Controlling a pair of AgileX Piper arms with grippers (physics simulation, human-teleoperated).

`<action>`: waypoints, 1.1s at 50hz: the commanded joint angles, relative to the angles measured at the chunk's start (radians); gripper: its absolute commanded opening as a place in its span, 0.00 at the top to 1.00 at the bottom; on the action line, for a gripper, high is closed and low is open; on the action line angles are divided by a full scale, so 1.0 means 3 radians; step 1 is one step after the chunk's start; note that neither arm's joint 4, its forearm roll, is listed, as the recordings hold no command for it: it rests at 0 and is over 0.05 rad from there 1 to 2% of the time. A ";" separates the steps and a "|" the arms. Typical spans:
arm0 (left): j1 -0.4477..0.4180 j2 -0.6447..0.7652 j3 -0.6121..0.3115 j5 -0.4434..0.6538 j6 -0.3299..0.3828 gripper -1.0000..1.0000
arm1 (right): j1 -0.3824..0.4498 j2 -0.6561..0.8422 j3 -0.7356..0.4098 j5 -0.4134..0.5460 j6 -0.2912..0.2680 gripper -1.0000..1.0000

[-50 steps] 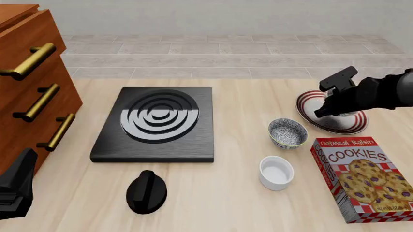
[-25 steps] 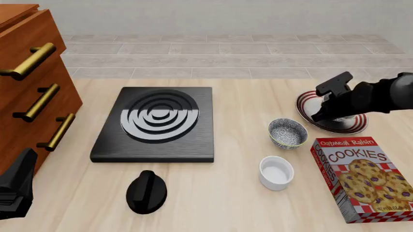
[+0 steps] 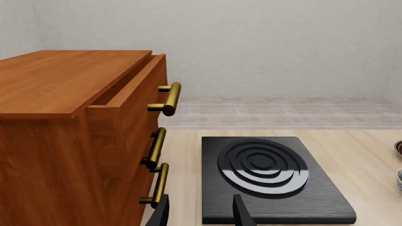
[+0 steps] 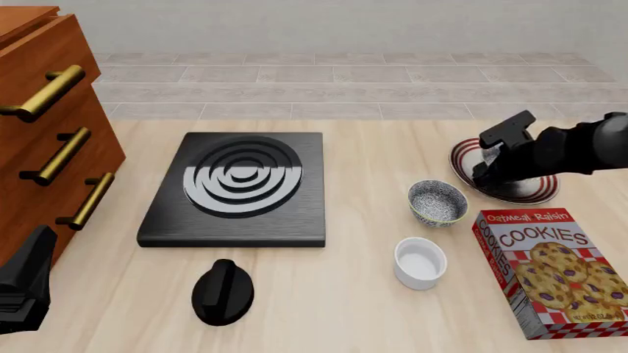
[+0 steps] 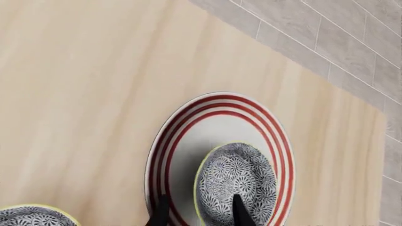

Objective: Pick the akita bowl from table center and place it on the plate.

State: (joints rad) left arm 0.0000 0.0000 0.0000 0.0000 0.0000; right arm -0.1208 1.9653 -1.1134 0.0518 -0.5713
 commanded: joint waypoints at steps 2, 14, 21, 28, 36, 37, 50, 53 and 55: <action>0.0000 0.0000 0.0000 0.0000 0.0000 0.00 | 0.0010 -0.0066 0.0043 0.0015 -0.0011 0.00; 0.0000 0.0000 0.0000 0.0000 0.0000 0.00 | 0.0010 -0.0180 0.0124 -0.0003 -0.0107 0.00; 0.0000 0.0000 0.0000 0.0000 0.0000 0.00 | 0.0022 -0.0323 0.0183 0.0020 -0.0123 0.00; 0.0000 0.0000 0.0000 0.0000 0.0000 0.00 | 0.0073 -0.0493 0.0300 0.0017 -0.0114 0.00; 0.0000 0.0000 0.0000 0.0000 0.0000 0.00 | 0.0217 -0.0758 0.0482 -0.0021 0.0097 0.00; 0.0000 0.0000 0.0000 0.0000 0.0000 0.00 | 0.0213 -0.0784 0.0520 -0.0050 0.0083 0.00; 0.0000 0.0000 0.0000 0.0000 0.0000 0.00 | 0.0337 -0.1332 0.0918 -0.0220 0.0238 0.00; 0.0000 0.0000 0.0000 0.0000 0.0000 0.00 | 0.0344 -0.1447 0.0973 -0.0237 0.0261 0.00; 0.0000 0.0000 0.0000 0.0000 0.0000 0.00 | 0.0350 -0.1511 0.1017 -0.0249 0.0267 0.00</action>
State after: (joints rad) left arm 0.0000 0.0000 0.0000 0.0000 0.0000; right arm -0.0340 1.6200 -0.8779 0.0007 -0.5168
